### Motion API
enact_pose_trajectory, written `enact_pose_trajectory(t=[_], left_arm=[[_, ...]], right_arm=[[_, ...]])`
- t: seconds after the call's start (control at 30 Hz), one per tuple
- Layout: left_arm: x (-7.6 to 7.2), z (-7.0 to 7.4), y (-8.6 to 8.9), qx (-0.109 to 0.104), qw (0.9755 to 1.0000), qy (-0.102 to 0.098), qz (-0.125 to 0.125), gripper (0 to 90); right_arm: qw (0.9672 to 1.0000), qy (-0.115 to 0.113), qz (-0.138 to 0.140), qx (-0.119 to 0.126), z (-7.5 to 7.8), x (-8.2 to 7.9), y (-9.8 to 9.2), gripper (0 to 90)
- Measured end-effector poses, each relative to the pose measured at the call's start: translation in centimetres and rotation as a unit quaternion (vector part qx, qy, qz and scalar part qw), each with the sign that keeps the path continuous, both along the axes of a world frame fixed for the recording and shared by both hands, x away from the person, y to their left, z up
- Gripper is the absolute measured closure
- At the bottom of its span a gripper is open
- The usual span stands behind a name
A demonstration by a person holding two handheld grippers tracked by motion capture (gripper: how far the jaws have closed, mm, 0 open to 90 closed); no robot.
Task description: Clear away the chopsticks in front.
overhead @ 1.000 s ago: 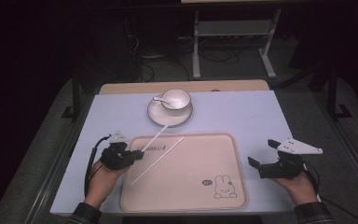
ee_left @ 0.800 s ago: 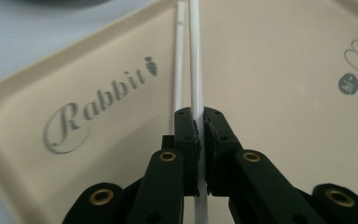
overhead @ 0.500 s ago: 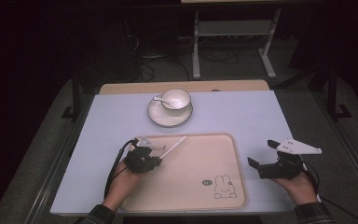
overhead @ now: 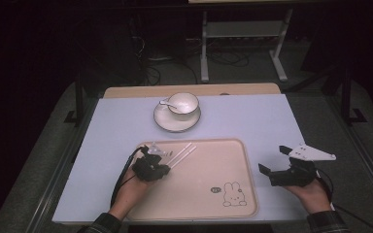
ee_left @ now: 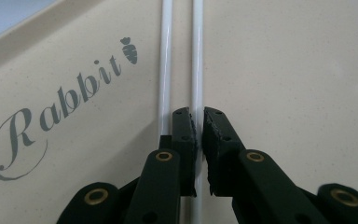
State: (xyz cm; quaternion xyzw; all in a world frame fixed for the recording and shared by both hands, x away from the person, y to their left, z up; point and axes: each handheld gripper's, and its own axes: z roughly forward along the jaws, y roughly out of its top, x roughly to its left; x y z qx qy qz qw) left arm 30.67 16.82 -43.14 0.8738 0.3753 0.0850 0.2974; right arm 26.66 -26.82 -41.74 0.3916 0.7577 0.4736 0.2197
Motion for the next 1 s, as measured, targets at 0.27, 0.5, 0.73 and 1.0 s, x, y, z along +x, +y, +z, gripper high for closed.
enact_pose_trajectory(t=[0.27,0.5,0.73,1.0], left_arm=[[0.7,1.1,-0.4,-0.049,0.9985,-0.011,-0.024,77.6],[2.6,1.2,-3.3,-0.048,0.9968,-0.013,-0.063,89.0],[4.6,-0.1,-6.3,-0.025,0.9967,-0.015,-0.076,89.0],[5.6,-0.5,-5.5,-0.021,0.9982,-0.010,-0.054,89.3]], right_arm=[[1.0000,0.001,0.001,-0.002,-0.1,0.0,0.0,0.0],[1.0000,0.002,0.007,-0.004,-0.1,0.0,0.3,0.0],[1.0000,0.002,0.003,-0.002,-0.1,-0.1,0.1,0.0],[1.0000,0.001,0.002,-0.001,-0.1,-0.1,0.0,0.0]])
